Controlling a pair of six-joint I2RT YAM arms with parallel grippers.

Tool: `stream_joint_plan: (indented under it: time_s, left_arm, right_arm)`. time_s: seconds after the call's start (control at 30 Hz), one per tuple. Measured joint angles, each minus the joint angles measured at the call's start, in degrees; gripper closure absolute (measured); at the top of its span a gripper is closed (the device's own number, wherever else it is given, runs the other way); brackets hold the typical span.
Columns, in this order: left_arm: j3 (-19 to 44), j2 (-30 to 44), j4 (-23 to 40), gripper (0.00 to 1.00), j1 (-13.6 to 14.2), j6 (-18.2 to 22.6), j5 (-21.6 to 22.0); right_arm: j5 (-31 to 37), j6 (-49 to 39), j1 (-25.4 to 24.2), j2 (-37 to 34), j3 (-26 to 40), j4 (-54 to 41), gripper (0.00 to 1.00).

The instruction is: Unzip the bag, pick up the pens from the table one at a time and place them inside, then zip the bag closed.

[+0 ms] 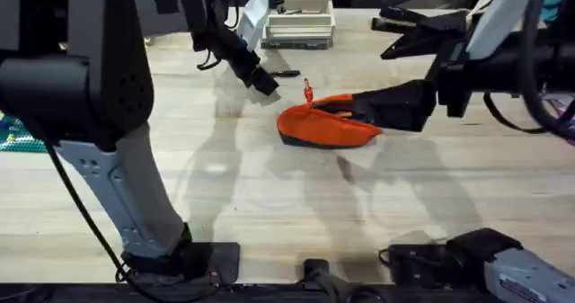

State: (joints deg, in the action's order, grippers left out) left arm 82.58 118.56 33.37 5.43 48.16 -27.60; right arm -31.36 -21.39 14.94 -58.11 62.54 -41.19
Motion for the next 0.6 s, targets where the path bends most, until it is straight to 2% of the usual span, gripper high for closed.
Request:
stream_joint_plan:
  time_s: [0.53, 0.57, 0.6]
  left_arm:
    - [0.53, 0.16, 1.07, 0.008, 0.0, 0.02, 0.02]
    - [0.56, 0.16, 1.16, 0.012, 0.0, -0.02, 0.02]
    - [0.58, 0.16, 1.17, 0.069, 0.0, -0.31, 0.03]
  right_arm:
    - [-0.01, 0.0, 0.0, 0.0, 0.0, 0.01, 0.004]
    - [-0.01, 0.0, 0.0, 0.0, 0.0, 0.02, 0.004]
    - [-0.02, 0.0, 0.0, 0.0, 0.0, 0.02, 0.004]
